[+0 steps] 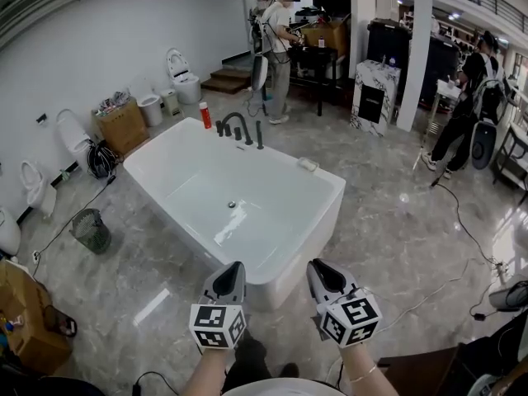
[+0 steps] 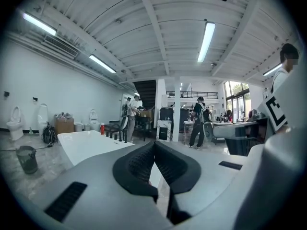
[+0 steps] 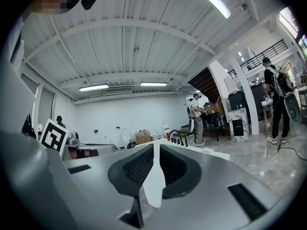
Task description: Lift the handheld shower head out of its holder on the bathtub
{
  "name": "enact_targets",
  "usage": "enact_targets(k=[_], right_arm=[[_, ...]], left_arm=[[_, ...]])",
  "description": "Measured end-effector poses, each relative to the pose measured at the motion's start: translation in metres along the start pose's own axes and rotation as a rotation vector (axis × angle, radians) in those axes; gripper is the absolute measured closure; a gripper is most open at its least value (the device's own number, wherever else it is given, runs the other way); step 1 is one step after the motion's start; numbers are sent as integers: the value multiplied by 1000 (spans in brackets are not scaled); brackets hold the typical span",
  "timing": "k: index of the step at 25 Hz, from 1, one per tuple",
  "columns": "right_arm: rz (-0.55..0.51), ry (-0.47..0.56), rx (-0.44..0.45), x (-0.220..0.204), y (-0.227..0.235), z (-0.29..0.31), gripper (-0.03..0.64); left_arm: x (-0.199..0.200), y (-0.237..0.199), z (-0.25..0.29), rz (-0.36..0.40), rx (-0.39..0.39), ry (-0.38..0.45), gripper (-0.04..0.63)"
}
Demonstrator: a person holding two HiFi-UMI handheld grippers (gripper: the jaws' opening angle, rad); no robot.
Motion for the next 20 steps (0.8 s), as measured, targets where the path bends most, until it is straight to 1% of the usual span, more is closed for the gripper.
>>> enact_targets(k=[4,6,10,14,20], right_arm=[[1,-9,-8,-4,7,25,568],[2,-19,-14,-5,9,49,554],[5,-31,-35,-1,18,113,551],[-3,-28,-44,5,28,190,551],[7,-74,-79,16,28,327,538]], left_arm=[[-7,-17,20,-4,2,-8,575],[-8,-37,36,-3,7,-12,575],[-8,-87,81,4,5,-23,575],[-7,-144,139,2,-10,-32,575],[2,-256,223,-14,-30,-48,575]])
Point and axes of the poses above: the fingertips, and each gripper's own axes: z forward along the fingers, y to its right, x out of its top, the point moved 10 cm from there along -z, backward along the fingers, and after that the axes turned 6 degrees about z, right-handed, at the moved point
